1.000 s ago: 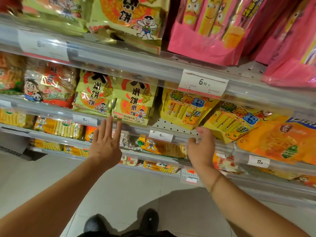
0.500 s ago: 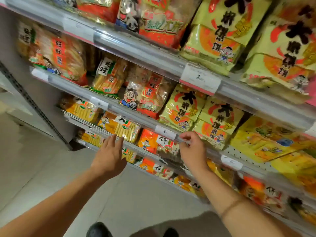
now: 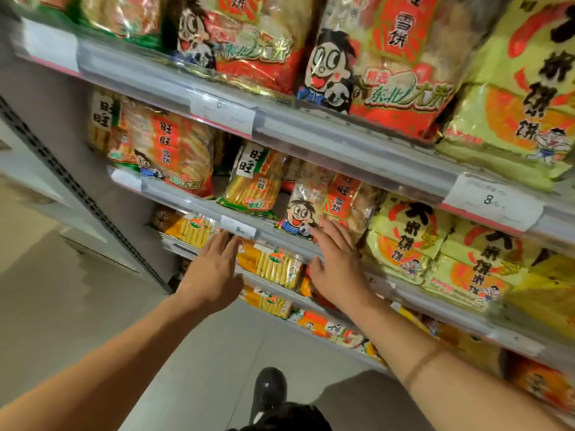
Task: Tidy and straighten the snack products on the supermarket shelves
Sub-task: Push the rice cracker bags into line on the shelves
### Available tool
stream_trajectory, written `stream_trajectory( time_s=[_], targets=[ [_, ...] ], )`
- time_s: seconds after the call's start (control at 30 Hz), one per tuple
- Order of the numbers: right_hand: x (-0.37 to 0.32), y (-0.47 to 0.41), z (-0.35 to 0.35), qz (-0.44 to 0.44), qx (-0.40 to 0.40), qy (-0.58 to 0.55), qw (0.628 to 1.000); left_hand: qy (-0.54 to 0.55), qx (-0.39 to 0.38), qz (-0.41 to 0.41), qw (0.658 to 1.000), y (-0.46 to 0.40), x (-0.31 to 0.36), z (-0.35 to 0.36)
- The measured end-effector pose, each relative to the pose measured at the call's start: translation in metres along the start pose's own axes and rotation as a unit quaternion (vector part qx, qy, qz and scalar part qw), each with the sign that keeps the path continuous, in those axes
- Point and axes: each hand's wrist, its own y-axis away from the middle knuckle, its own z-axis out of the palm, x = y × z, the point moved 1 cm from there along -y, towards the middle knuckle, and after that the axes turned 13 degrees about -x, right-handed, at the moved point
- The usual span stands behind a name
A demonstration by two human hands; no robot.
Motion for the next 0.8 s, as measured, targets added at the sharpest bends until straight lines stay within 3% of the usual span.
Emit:
stream_trajectory(
  time_s=[0.13,0.4,0.57,0.8],
  targets=[
    [-0.005,-0.020,0.017,-0.008,-0.014,0.037,0.999,-0.007,-0.004,0.004,1.000,-0.022,-0.014,-0.018],
    [-0.013,-0.025,0.047,0.069,-0.046,0.068,0.994,-0.116,-0.009,0.031,0.993,-0.065,-0.045,-0.035],
    [-0.030,-0.028,0.053,0.165,-0.060,0.065,0.982,-0.200,-0.076,0.080,0.974,-0.077,-0.064,-0.035],
    [-0.061,-0.032,0.061,0.278,-0.072,0.039,0.957,-0.225,-0.129,0.149,0.954,-0.081,-0.088,-0.047]
  ],
)
